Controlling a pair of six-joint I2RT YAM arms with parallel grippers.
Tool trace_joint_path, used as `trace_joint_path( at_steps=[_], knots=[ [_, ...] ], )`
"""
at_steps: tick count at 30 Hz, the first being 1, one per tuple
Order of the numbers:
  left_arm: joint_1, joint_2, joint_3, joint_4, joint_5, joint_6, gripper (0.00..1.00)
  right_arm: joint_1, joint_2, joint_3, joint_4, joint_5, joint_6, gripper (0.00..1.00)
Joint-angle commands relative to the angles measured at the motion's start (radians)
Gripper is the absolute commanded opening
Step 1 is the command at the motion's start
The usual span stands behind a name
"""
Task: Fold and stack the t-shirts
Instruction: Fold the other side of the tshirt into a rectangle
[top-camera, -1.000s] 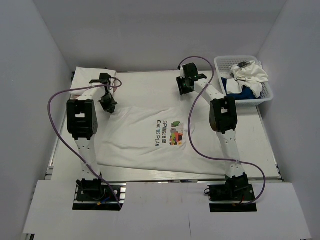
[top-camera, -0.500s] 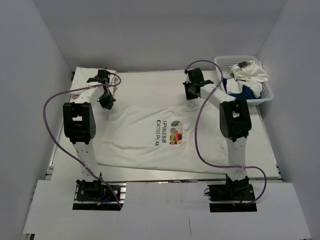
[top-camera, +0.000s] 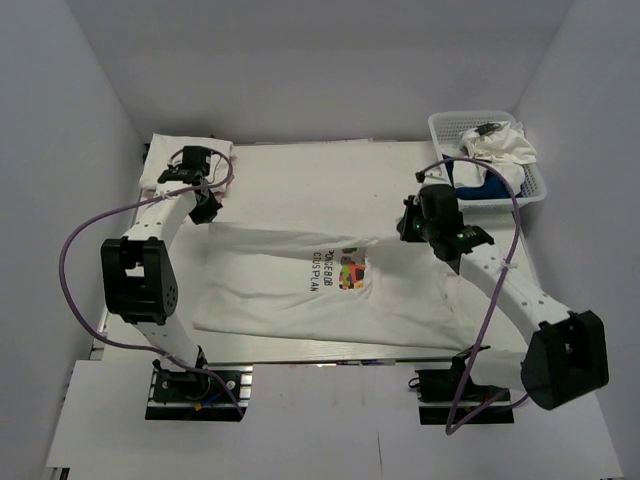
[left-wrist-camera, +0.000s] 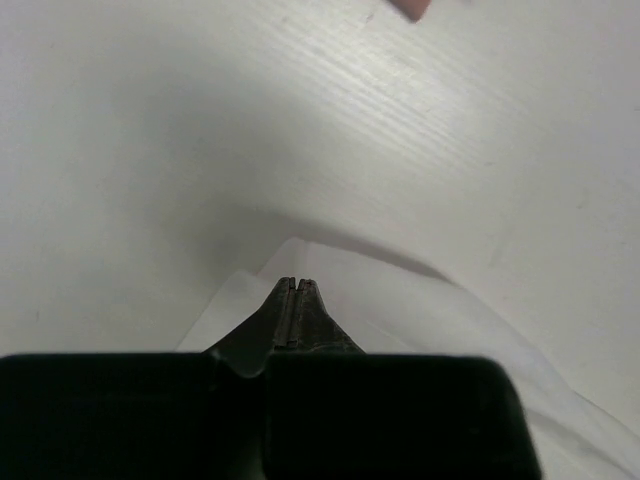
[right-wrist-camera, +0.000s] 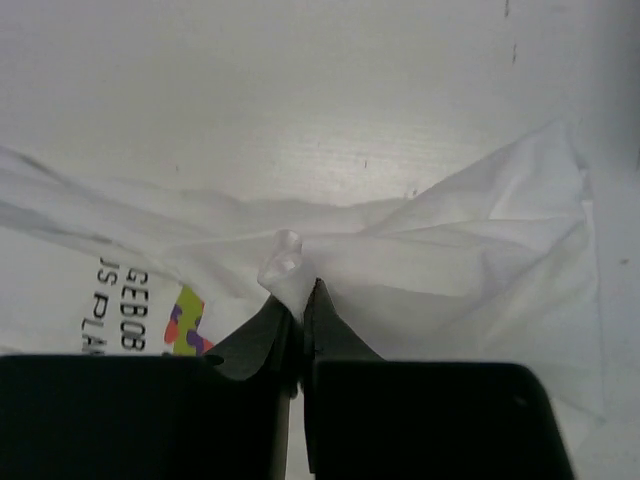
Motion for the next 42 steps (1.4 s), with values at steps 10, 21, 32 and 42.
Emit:
trace_joint_path(
  at_steps=[10,21,32,42],
  knots=[
    [-0.001,-0.218,-0.282,-0.094,-0.139,-0.211,0.0,0.118,-0.291,-0.255,-0.17,-0.133,0.165,0.0],
    [0.016,-0.178,-0.256,-0.475,-0.293,-0.443,1.0,0.184,-0.366,-0.308,-0.455,-0.325,0.049,0.9],
    [-0.005,-0.264,-0.103,-0.174,0.105,-0.239,1.0,0.165,-0.233,-0.085,-0.475,-0.067,0.149,0.9],
    [-0.096,-0.114,-0.29,0.04,0.336,-0.176,1.0,0.16,0.04,-0.099,-0.342,-0.109,0.158,0.9]
  ],
)
